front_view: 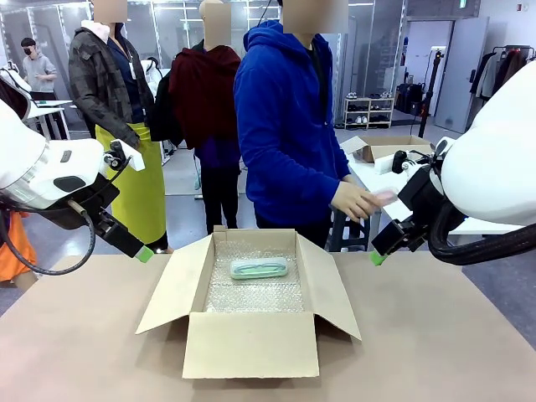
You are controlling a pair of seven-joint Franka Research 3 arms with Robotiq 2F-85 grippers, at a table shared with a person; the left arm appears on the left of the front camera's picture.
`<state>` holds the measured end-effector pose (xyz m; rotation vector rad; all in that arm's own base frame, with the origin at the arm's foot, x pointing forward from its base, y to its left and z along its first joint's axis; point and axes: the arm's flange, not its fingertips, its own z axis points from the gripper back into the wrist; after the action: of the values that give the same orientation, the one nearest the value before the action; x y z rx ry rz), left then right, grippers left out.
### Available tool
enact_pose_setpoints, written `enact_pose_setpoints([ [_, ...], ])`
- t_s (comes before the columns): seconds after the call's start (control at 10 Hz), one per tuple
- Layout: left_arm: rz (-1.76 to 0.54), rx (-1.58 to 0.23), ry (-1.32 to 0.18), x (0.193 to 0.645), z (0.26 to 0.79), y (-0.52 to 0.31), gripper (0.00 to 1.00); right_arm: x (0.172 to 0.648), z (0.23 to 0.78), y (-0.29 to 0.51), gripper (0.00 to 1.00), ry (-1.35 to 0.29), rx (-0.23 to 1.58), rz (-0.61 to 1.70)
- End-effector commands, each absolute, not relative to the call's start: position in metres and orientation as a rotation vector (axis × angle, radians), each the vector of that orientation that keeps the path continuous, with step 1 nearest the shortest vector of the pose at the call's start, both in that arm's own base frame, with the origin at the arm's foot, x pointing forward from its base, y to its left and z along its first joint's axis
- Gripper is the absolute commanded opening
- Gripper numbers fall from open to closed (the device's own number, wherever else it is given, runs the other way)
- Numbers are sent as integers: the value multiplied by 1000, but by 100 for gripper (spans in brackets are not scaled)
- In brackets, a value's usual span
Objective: Pack the glasses set securely to prepare it for shipping.
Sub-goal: Put the Glasses case from the right side of the table into the Package Box.
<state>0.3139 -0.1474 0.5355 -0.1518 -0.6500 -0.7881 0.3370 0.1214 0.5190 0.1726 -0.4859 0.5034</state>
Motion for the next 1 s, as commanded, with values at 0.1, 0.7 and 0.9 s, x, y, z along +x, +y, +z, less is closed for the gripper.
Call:
enact_pose_setpoints([
  [0.1,-794,-163,-652,314,535,-146,100,337,518,123,100,-491,166,498],
  [0.7,-794,-163,-652,314,535,-146,100,337,518,123,100,-491,166,498],
  [0.9,-794,-163,-652,314,535,-146,100,337,518,123,100,-491,166,498],
])
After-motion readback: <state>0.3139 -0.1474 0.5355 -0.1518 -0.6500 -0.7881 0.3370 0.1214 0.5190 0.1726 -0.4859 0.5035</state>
